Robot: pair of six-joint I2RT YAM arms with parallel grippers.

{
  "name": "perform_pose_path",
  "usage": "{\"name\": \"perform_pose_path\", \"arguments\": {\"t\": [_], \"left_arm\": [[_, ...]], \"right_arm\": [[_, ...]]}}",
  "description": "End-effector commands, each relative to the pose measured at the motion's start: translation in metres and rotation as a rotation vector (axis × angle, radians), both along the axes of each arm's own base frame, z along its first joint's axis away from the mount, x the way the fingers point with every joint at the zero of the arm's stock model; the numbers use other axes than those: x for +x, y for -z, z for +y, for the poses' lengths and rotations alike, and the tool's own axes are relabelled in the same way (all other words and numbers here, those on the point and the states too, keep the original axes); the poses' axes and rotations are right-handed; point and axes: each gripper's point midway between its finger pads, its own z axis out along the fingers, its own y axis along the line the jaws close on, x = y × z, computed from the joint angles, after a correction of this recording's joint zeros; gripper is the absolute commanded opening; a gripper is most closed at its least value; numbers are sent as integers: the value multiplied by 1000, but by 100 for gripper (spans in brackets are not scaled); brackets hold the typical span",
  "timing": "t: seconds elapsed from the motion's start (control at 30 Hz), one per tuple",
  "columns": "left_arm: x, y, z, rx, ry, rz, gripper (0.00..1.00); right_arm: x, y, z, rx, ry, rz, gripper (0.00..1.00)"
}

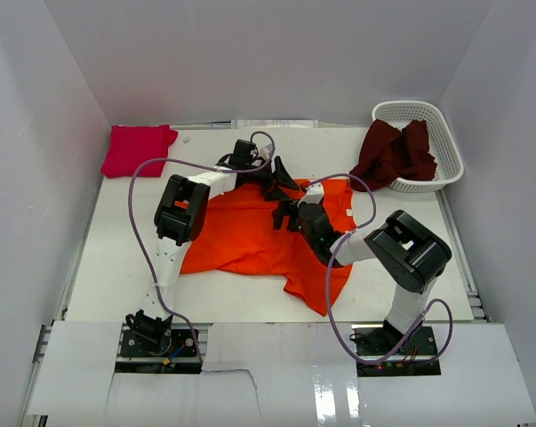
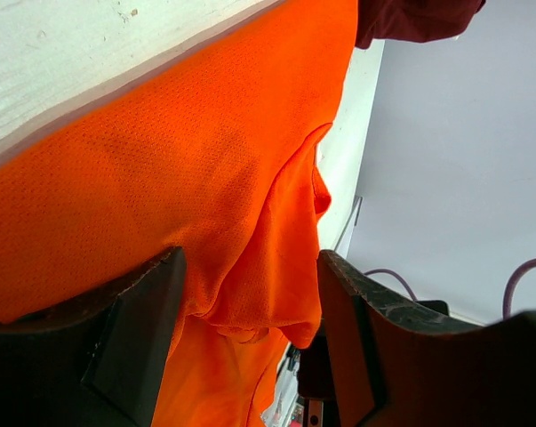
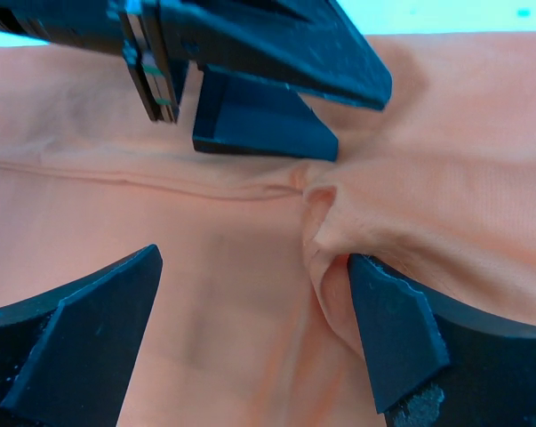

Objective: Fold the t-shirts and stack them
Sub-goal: Fold the flattened tshirt in 1/3 of the way

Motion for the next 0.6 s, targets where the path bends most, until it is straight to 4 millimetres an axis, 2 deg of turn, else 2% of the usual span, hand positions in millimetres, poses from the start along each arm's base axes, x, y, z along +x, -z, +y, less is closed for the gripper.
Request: {"name": "perform_pose_path", "arguments": {"t": [0.0,0.17,0.3,0.4,0.5,0.53,0.57], "left_arm": [[-1,-14,1,24,-5,-32,73],[0,-15,1,24,-5,-32,73],[0,-16,1,24,-2,-39,73],[0,-17,2,29,-4,-40,73],[2,-20,2,28,-6,-46,73],[2,-19,2,28,-4,-45,73],[2,-20,3,29,-6,-43,73]], "right_arm": [[15,-36,5,23,26,-90,92],[21,-30,13,32,-6,-63,92],[20,-35,26,70,-76,-46,91],[19,-36,37,112,-120,-11,86],[18,-37,39,136,-139,7,67],[17,-37,40,137,-143,11,57],[17,-37,39,136,-140,14,54]]}}
